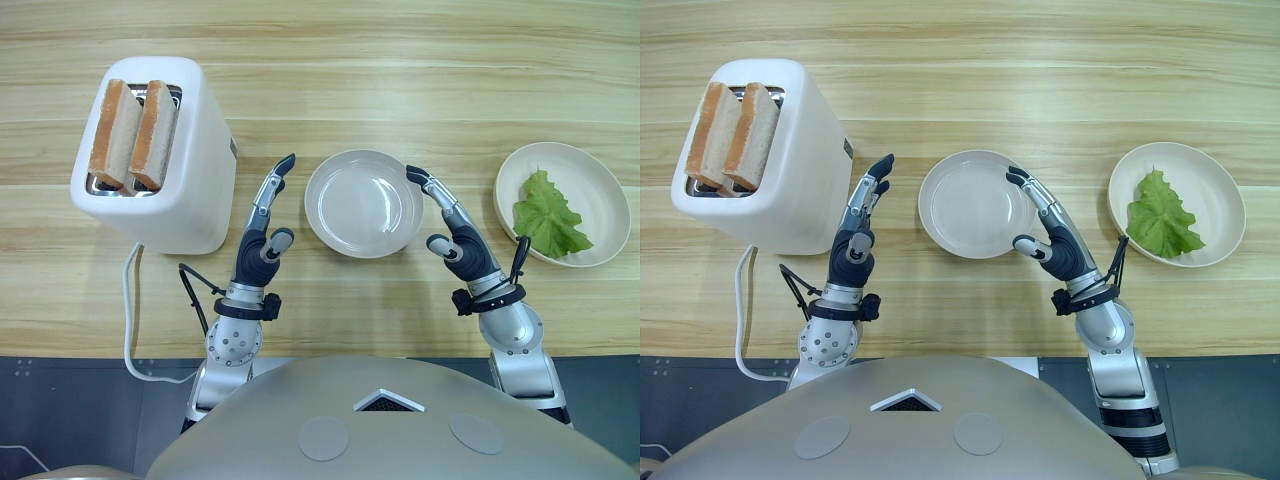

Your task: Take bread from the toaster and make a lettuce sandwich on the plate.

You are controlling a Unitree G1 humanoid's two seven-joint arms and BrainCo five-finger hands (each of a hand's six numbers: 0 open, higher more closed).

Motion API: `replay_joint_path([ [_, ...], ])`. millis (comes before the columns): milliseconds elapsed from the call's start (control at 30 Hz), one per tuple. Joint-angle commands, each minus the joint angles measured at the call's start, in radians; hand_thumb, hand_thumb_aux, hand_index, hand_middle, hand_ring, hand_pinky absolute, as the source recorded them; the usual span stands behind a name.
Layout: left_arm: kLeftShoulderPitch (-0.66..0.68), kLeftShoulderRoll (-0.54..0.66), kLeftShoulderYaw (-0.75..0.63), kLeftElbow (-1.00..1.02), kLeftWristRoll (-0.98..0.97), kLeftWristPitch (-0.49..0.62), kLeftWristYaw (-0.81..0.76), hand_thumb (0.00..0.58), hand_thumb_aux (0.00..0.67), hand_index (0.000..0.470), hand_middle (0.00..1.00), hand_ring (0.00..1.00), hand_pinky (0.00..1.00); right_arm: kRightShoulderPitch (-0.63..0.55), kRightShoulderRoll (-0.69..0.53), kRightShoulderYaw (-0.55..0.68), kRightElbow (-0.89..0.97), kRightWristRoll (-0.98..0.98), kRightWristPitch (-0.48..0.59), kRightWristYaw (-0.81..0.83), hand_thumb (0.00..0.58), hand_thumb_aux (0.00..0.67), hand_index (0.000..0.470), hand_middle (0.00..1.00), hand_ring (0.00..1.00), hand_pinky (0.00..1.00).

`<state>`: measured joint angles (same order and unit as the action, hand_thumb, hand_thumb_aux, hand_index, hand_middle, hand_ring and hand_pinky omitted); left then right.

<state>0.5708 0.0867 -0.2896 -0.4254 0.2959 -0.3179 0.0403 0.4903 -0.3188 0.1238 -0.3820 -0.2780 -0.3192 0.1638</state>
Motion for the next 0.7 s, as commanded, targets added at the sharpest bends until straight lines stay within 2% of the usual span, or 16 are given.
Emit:
replay_joint_path([
  [33, -0.003, 0.003, -0.005, 0.002, 0.000, 0.018, -0.009, 0.000, 0.000, 0.000, 0.00, 0.00, 0.00, -0.004, -0.002, 0.004, 0.010, -0.007, 0.003, 0.004, 0.000, 0.000, 0.000, 0.00, 0.00, 0.00],
  [200, -0.002, 0.010, -0.007, -0.017, 0.018, 0.023, -0.018, 0.000, 0.000, 0.000, 0.00, 0.00, 0.00, -0.005, -0.001, 0.006, 0.008, -0.009, 0.002, 0.004, 0.000, 0.000, 0.000, 0.00, 0.00, 0.00],
  [333, 0.014, 0.008, 0.028, -0.215, 0.112, 0.099, -0.031, 0.000, 0.000, 0.000, 0.00, 0.00, 0.00, -0.004, -0.002, 0.007, 0.005, -0.010, 0.001, 0.004, 0.000, 0.000, 0.000, 0.00, 0.00, 0.00],
  [433, 0.017, -0.014, 0.132, -0.478, 0.250, 0.214, -0.063, 0.000, 0.000, 0.000, 0.00, 0.00, 0.00, 0.007, 0.001, 0.007, 0.001, -0.015, -0.002, -0.003, 0.000, 0.000, 0.000, 0.00, 0.00, 0.00],
  [500, 0.010, -0.015, 0.220, -0.576, 0.339, 0.267, -0.081, 0.000, 0.000, 0.000, 0.00, 0.00, 0.00, 0.012, 0.003, 0.008, -0.001, -0.018, -0.004, -0.007, 0.000, 0.000, 0.000, 0.00, 0.00, 0.00],
  [700, -0.051, 0.014, 0.563, -0.621, 0.506, 0.339, -0.066, 0.000, 0.000, 0.000, 0.00, 0.00, 0.00, 0.025, 0.011, 0.008, -0.006, -0.027, -0.006, -0.018, 0.000, 0.000, 0.000, 0.00, 0.00, 0.00],
])
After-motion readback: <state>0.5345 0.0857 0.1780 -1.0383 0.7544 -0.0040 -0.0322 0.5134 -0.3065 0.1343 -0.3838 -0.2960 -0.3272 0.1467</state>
